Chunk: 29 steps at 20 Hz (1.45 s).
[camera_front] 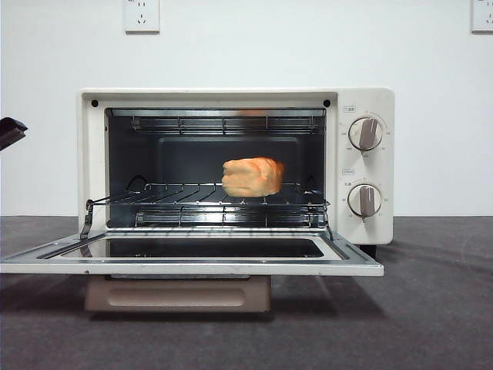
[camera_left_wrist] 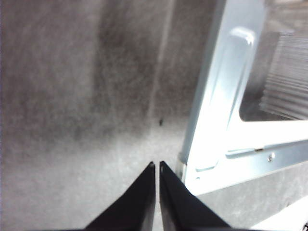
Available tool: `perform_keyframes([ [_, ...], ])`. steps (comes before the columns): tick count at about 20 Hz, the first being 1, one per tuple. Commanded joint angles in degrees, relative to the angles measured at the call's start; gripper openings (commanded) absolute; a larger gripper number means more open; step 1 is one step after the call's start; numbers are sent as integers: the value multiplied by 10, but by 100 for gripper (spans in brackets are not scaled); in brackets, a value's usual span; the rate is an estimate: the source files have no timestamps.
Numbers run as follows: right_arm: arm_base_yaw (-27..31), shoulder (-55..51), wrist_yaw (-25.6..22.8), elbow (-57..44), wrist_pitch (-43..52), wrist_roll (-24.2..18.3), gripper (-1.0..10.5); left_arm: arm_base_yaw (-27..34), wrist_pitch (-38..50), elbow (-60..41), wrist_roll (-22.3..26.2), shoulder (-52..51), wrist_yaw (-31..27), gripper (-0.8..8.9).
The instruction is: The left arm flap open the oven, the right arm pick bread and place it into oven, the left arm flap close the oven
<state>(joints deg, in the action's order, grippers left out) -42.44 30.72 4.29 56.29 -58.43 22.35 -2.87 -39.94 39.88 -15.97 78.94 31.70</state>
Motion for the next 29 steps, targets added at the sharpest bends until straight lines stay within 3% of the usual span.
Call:
perform_keyframes([
  [1,-5,2,-2,9,10,-3,55,0,3,5,7,24,3,14],
  [14,-5,2,-2,9,16,1,55,0,21,5,7,35,73,14],
  [22,-5,2,-2,9,26,9,55,0,28,9,-2,23,149,15],
  [29,-5,2,-2,9,28,10,55,0,38,27,-19,-22,154,15],
])
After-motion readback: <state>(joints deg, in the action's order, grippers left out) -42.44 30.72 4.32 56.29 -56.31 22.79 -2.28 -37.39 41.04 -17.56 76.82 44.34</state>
